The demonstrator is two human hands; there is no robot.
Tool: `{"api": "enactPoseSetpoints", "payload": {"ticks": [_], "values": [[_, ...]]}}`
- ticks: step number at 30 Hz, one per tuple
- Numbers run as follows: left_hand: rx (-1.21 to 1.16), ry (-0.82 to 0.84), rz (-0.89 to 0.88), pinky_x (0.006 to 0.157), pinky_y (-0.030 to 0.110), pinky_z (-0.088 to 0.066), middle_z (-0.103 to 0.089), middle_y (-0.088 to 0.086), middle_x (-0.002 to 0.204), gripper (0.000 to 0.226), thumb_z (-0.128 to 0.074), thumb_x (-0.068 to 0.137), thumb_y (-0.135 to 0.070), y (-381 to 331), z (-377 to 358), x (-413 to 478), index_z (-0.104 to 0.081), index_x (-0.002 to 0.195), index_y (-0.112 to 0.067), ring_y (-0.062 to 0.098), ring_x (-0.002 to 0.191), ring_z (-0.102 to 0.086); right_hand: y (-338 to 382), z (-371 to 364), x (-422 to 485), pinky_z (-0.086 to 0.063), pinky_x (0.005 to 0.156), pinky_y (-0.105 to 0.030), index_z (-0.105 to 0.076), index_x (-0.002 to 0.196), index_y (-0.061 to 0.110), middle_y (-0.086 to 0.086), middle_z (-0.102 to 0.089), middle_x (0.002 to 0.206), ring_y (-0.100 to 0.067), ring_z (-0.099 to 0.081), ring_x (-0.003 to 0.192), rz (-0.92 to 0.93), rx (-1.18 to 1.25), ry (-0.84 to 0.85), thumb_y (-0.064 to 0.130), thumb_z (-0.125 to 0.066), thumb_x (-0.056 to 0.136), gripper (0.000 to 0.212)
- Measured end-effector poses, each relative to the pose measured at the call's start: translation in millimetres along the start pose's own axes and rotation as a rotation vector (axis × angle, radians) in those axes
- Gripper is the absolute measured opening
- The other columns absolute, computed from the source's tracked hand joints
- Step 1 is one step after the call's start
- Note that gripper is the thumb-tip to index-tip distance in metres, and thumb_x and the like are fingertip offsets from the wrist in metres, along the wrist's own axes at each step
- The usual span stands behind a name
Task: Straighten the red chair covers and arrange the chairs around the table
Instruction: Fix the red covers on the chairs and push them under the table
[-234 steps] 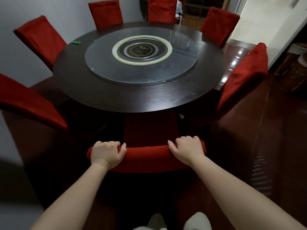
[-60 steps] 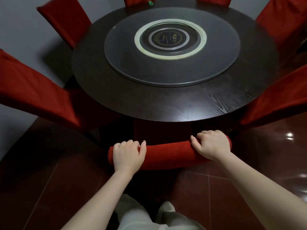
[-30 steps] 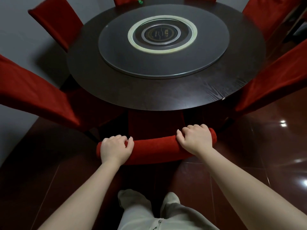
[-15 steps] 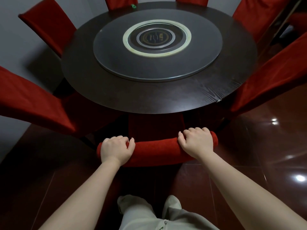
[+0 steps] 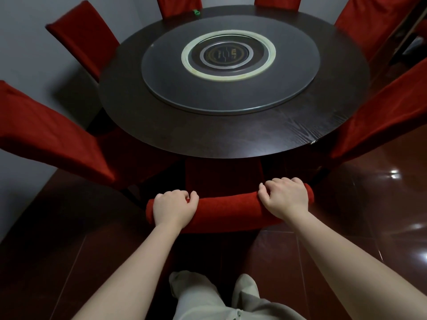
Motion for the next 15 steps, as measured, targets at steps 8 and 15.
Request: {"api": "enactPoseSetpoints", "payload": {"ticks": [8, 15], "values": [[0.0, -0.023, 0.0, 0.065, 0.033, -0.029, -0.043, -0.007, 0.046, 0.057, -0.02, 0.084, -0.057, 3.4, -0.4, 4.2, -0.046, 0.046, -0.023, 0.015, 0.049, -0.043, 5.0, -1.8, -2.8, -0.034, 0.063, -0.036, -0.061, 0.055, 0.015, -0.004, -0.061, 0.057, -0.029, -0.058, 0.057, -0.01, -0.024, -0.029, 0.04, -0.032, 0.09, 0.053], [0.038, -0.021, -0.006, 0.065, 0.032, -0.029, -0.05, -0.007, 0.052, 0.061, -0.016, 0.084, -0.058, 8.2, -1.4, 4.7, -0.055, 0.052, -0.023, 0.014, 0.053, -0.046, 7.9, -0.9, -7.4, -0.036, 0.062, -0.036, -0.059, 0.053, 0.015, -0.003, -0.059, 0.056, -0.028, -0.057, 0.056, -0.011, 0.003, -0.026, 0.04, -0.032, 0.09, 0.052]]}}
Point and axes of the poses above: each hand's wrist, its own x-axis towards the middle knuckle, its own z-axis out of the back of the hand, y = z × x, the point moved 5 cm from there along x, towards the middle knuckle
